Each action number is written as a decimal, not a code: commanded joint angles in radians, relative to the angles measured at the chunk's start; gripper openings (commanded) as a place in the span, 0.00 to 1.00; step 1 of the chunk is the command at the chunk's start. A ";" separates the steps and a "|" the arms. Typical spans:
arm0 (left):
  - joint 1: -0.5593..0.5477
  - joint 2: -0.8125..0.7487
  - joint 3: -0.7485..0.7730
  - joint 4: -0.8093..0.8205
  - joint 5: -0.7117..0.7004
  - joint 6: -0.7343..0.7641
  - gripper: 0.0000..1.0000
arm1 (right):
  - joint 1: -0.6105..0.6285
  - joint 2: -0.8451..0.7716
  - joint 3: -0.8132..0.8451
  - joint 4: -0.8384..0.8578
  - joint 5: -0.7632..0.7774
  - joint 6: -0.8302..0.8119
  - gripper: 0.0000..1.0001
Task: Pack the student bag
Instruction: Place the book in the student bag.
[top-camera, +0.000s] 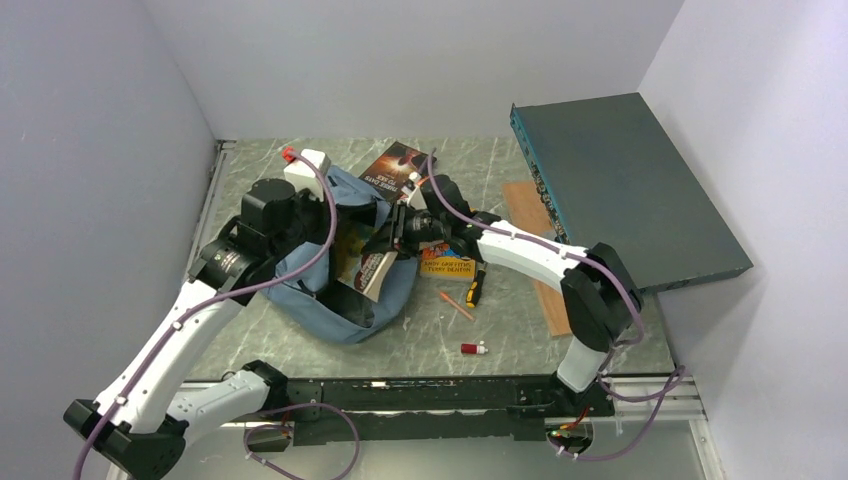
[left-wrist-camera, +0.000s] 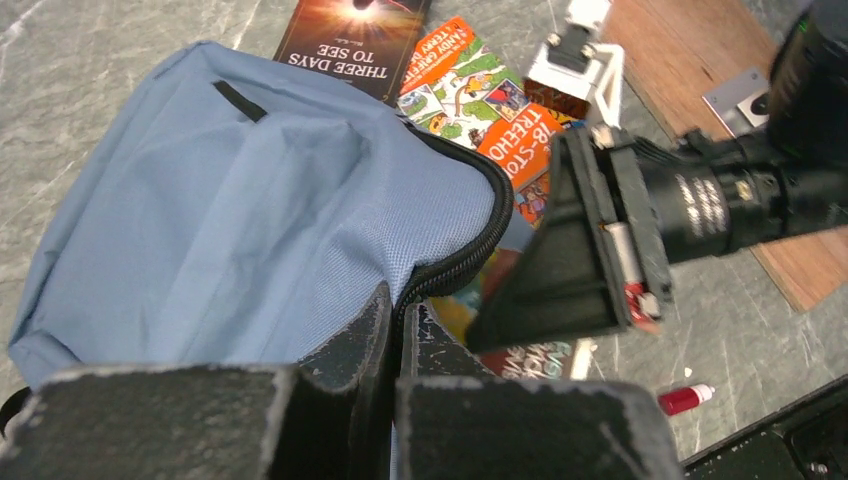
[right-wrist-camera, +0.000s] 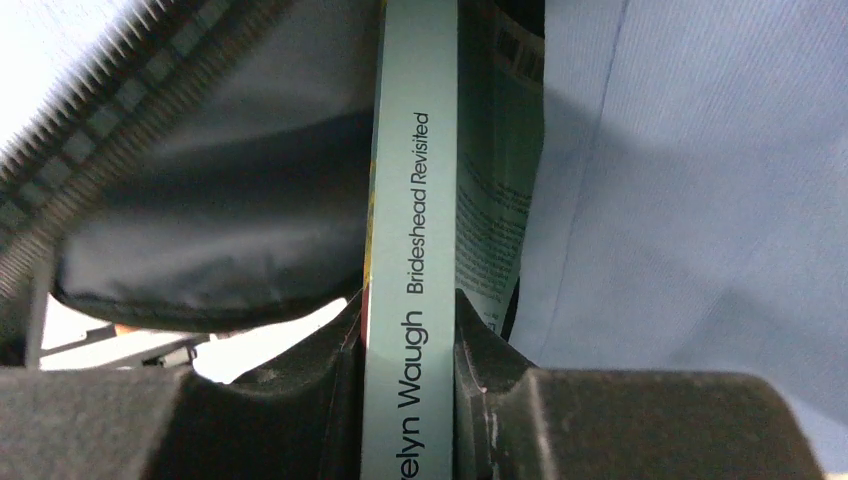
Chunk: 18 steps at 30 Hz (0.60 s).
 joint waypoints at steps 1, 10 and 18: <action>-0.003 -0.049 -0.010 0.146 0.078 0.055 0.00 | -0.004 0.051 0.159 0.166 0.045 0.055 0.00; -0.003 -0.133 -0.131 0.253 0.113 0.125 0.00 | 0.042 0.177 0.091 0.583 0.233 0.100 0.00; -0.003 -0.133 -0.172 0.212 0.012 0.183 0.00 | 0.036 0.357 0.191 0.718 0.111 -0.028 0.00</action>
